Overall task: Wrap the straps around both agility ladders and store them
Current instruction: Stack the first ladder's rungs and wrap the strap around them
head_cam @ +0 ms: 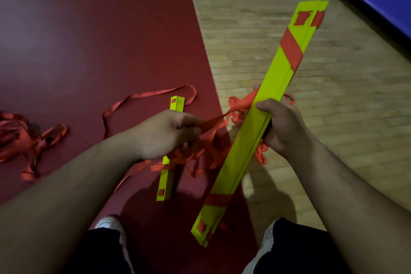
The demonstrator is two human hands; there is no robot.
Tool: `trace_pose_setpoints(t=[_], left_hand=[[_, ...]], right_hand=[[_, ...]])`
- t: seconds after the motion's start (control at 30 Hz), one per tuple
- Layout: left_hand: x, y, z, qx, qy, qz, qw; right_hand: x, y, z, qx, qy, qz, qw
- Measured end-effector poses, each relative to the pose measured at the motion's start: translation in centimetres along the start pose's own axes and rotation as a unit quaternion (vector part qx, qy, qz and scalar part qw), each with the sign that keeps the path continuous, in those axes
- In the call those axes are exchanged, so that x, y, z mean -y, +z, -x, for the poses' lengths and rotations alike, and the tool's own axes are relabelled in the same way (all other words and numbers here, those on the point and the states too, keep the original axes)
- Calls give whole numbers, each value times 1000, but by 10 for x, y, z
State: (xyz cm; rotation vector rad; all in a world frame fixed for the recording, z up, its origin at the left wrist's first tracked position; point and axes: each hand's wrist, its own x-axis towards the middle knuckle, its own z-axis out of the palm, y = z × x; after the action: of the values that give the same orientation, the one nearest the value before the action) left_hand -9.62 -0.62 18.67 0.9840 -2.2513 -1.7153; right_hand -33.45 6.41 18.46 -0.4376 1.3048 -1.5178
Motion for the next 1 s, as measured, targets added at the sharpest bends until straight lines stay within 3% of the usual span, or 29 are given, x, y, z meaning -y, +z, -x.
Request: trace_pose_setpoints(t=[0.27,0.4,0.5,0.67,0.8,1.0], left_hand=[[-3,4,1,37,6,-1,999],[-5,1,1,19,9,-8,1000],[-3,2,2,8,-6,-13,1000],[-3,2,-4,-27,-5,-49,998],[-2,-2,-5,-37,-16,-41,998],[-4,-7,3,103,-46,-94,989]], right_hand=[[0,-4,-2,-19,-61,45,997],[0,-7,-7,-36,-43,46,997],[2,-9,-7,3,-23,14,1000],[10,-9,-1,144,-5,9,989],[10,-10,-3,158,-14,67,985],[15,-12,-3,109,-79,83,987]])
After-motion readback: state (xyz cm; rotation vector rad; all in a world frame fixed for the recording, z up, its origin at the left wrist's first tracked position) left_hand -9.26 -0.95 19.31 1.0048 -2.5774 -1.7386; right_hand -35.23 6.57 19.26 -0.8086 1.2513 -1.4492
